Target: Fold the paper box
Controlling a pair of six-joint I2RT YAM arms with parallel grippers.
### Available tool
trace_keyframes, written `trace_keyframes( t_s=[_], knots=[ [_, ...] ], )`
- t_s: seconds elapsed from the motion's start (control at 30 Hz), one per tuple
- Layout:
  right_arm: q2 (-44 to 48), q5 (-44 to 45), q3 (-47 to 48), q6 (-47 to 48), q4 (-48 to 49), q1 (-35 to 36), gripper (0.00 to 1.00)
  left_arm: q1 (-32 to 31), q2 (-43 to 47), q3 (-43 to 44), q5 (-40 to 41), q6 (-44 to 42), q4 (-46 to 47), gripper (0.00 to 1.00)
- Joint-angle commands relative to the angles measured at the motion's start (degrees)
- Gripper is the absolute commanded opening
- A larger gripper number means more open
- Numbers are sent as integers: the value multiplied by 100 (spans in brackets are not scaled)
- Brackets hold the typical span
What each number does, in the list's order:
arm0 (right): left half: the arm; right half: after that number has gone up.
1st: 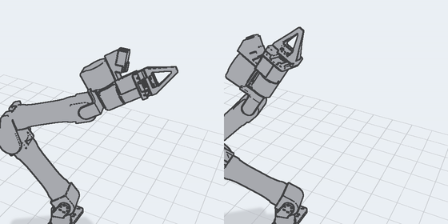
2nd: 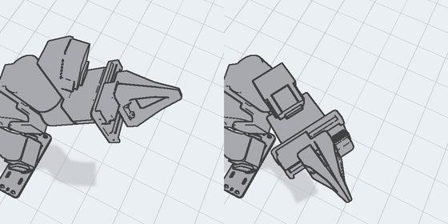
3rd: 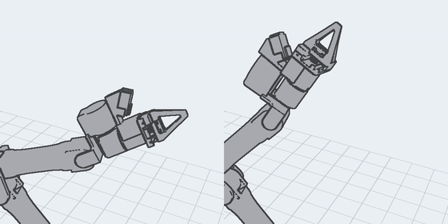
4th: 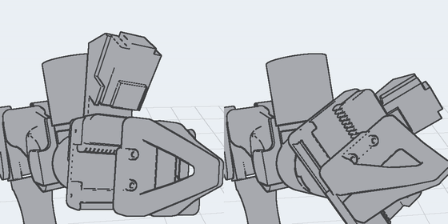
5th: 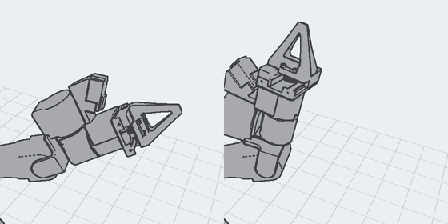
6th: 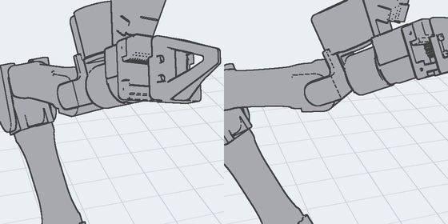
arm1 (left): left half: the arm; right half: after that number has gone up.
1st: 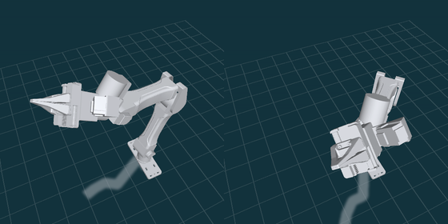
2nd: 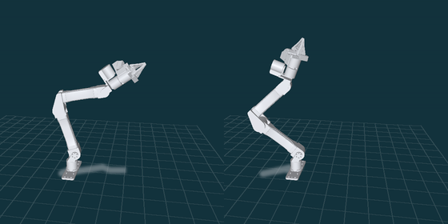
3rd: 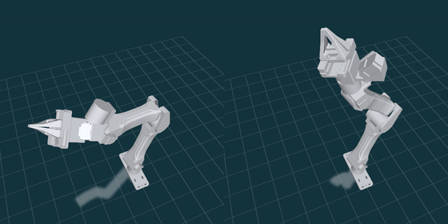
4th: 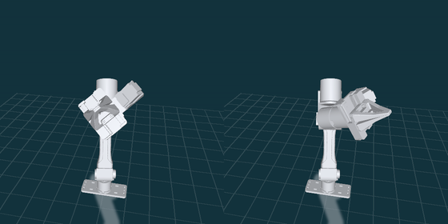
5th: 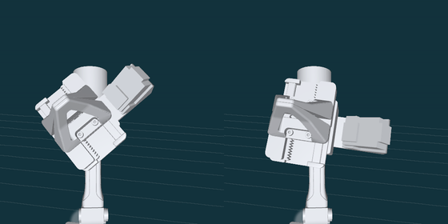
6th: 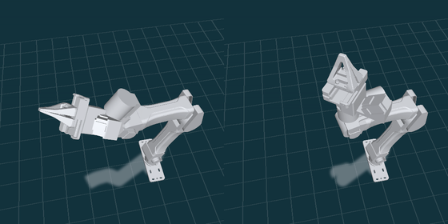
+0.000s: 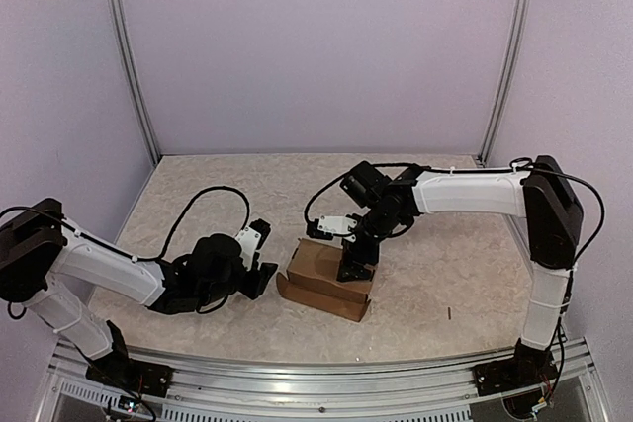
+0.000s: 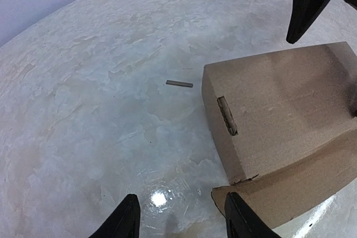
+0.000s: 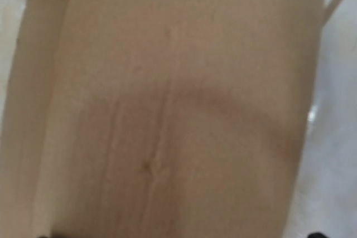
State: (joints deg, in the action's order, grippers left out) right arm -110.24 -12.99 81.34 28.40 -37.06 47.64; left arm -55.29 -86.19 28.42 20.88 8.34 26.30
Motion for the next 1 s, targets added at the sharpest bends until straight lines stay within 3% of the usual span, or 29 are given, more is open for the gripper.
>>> trace_keyframes(
  t_s=[0.0, 0.27, 0.77, 0.97],
  knots=[
    [-235, -416, 73, -105, -434, -5, 100, -58, 28, -36, 65, 87, -100, 51],
    [-167, -790, 321, -151, -709, -26, 100, -73, -3, -34, 65, 98, -108, 51],
    [-148, -387, 141, -453, -447, 411, 100, -105, -90, 24, 138, 194, -238, 51],
    [-402, 274, 26, -681, -334, 666, 100, -110, -107, 37, 153, 219, -266, 51]
  ],
)
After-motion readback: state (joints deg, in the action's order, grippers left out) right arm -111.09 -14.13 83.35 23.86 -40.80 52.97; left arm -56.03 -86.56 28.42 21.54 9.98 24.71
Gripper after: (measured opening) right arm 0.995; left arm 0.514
